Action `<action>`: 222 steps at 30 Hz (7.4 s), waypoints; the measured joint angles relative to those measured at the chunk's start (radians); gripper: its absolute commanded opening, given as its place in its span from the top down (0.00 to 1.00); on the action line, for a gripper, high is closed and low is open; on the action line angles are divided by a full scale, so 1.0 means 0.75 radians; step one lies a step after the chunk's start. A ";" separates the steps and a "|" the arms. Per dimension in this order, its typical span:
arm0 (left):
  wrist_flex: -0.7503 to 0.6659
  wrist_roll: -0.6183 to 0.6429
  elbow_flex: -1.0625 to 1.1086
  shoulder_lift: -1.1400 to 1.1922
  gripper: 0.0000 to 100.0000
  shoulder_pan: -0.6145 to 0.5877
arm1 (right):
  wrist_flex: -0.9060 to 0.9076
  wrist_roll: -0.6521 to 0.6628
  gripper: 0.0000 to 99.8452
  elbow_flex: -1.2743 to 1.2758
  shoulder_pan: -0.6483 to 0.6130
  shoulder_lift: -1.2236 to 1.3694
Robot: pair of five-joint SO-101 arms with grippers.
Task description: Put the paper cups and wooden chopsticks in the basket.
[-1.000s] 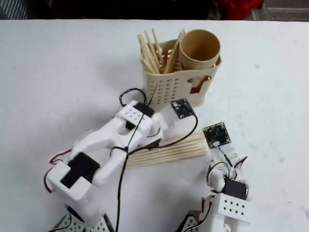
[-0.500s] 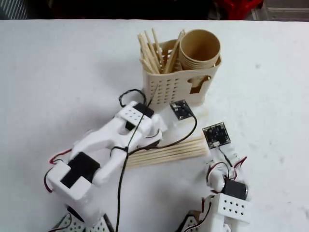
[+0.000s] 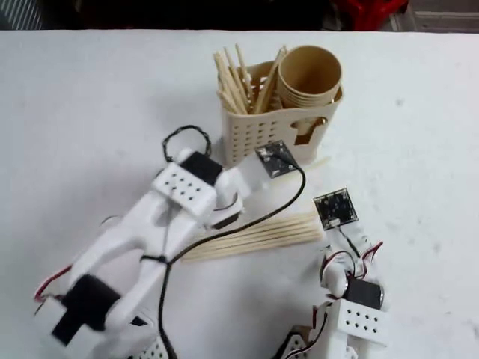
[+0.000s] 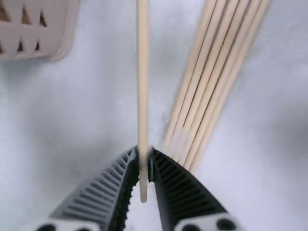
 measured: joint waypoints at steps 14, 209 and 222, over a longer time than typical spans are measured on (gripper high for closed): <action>0.217 -0.012 0.000 -0.544 0.98 0.000 | 0.000 0.000 0.98 0.000 0.000 0.000; -0.364 -0.182 -0.055 0.448 0.87 0.070 | 0.368 -0.004 0.98 0.014 0.010 -0.479; -0.305 -0.168 -0.207 0.622 0.88 0.059 | 0.368 -0.004 0.98 0.014 0.018 -0.479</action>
